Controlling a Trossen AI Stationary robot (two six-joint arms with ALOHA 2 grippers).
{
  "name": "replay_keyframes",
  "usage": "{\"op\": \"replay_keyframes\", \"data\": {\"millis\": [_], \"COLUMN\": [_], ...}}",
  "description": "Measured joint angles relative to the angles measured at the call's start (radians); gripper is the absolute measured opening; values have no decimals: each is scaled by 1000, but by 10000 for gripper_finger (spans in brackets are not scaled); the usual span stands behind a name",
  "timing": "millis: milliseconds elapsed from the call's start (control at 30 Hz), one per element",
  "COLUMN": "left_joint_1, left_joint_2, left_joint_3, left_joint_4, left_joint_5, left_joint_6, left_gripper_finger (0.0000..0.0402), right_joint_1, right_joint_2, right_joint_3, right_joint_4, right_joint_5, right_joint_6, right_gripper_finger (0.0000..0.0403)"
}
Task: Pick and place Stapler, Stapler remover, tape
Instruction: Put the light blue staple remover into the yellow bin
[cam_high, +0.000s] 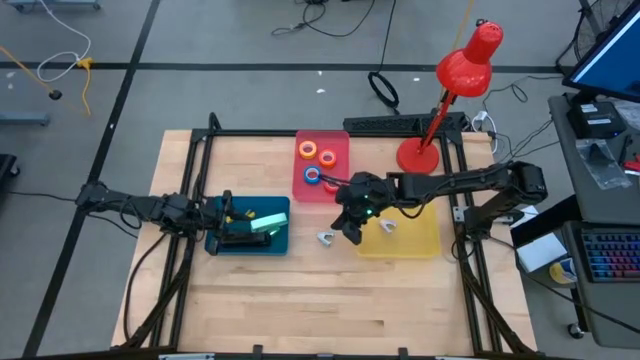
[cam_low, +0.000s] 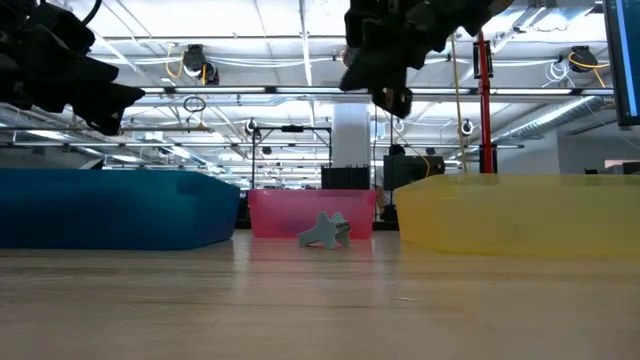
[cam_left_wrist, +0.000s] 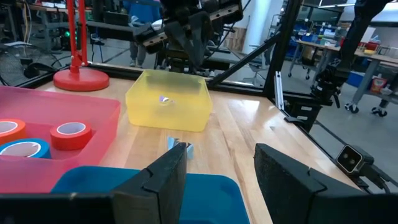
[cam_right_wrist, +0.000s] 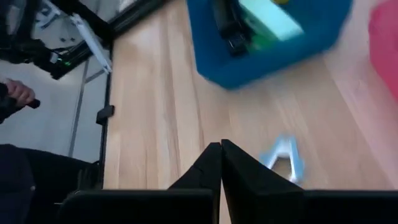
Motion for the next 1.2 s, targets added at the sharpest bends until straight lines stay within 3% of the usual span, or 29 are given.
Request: {"op": "replay_keyframes", "data": {"millis": [267,600,1000,1200], "left_joint_1": [0,0,0,0], "left_joint_2": [0,0,0,0], "left_joint_3": [0,0,0,0], "left_joint_4": [0,2,-3,-5], "left_joint_5": [0,1,3,3], "left_joint_6": [5,23,50,47], "left_gripper_finger": [186,186,186,186], "right_joint_1": [-5,-27,-65,-55], "right_joint_2": [58,334,400,395], "right_joint_3": [113,414,437,420], "right_joint_4": [-229,-487,-449,-445], "right_joint_5": [37,23,21,52], "right_joint_6": [-11,-161,-310,-353], "right_gripper_finger": [1,0,4,57]}}
